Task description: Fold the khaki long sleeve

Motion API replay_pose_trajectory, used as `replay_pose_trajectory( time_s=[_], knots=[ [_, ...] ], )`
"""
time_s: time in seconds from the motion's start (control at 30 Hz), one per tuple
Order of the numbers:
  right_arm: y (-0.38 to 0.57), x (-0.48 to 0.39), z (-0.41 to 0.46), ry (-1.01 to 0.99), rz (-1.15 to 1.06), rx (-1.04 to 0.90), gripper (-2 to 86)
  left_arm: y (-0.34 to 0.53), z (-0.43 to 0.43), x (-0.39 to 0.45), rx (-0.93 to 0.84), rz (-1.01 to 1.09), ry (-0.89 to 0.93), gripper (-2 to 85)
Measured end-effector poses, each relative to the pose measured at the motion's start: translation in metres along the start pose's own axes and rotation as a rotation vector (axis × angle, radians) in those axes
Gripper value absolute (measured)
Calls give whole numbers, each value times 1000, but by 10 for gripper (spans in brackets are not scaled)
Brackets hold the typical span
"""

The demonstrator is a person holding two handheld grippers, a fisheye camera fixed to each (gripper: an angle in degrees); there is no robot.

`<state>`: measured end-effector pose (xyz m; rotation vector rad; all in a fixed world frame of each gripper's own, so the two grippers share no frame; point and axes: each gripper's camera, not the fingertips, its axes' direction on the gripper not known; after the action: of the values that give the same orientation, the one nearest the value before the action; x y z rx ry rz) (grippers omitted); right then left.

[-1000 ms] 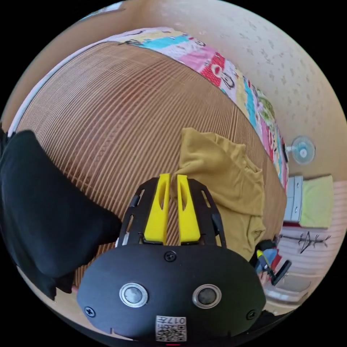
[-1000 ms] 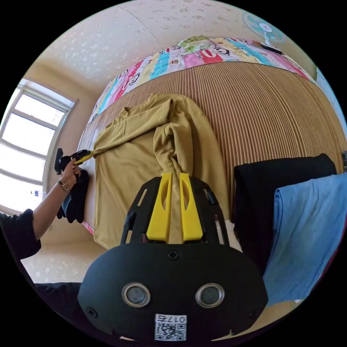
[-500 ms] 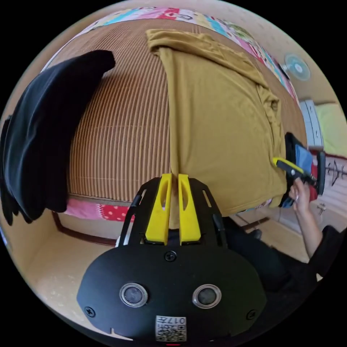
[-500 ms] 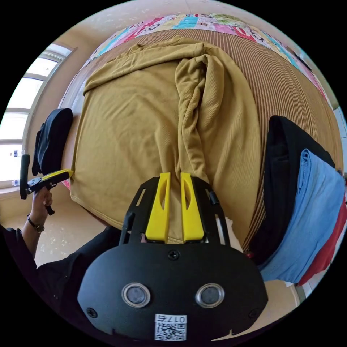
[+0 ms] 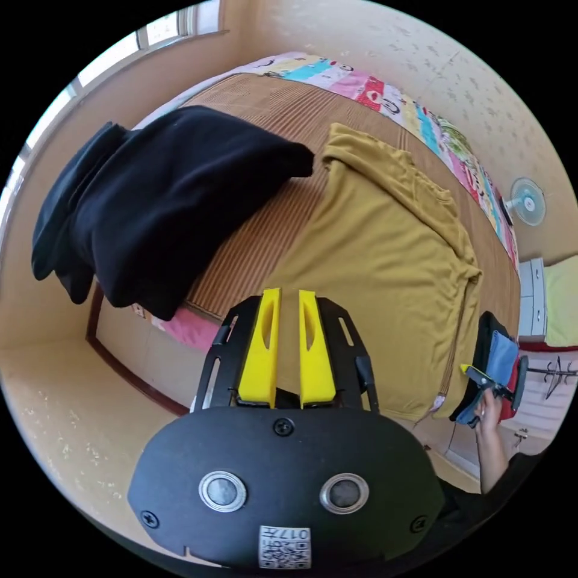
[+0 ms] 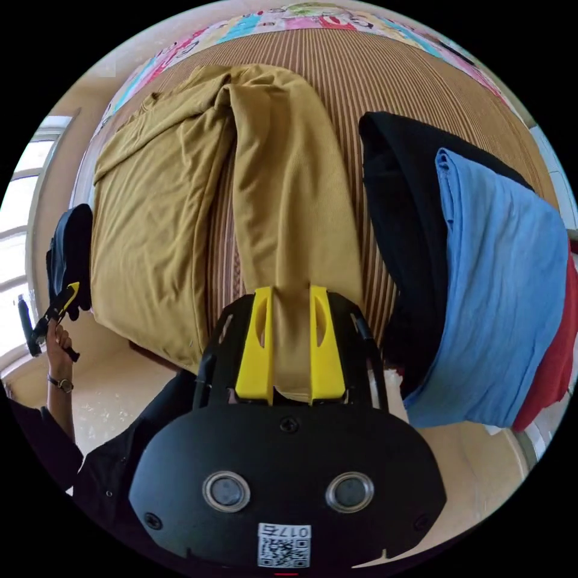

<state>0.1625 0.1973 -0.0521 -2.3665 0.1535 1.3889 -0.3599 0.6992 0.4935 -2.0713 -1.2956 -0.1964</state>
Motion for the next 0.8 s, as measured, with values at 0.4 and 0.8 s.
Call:
replay_pose_trajectory(
  time_s=[0.4, 0.8],
  knots=[
    [-13, 36, -144, -147, 48, 118, 72, -3, 33, 71, -94, 117, 182, 54],
    [32, 2, -122, -248, 67, 34, 36, -13, 56, 82, -177, 142, 234, 52]
  ],
)
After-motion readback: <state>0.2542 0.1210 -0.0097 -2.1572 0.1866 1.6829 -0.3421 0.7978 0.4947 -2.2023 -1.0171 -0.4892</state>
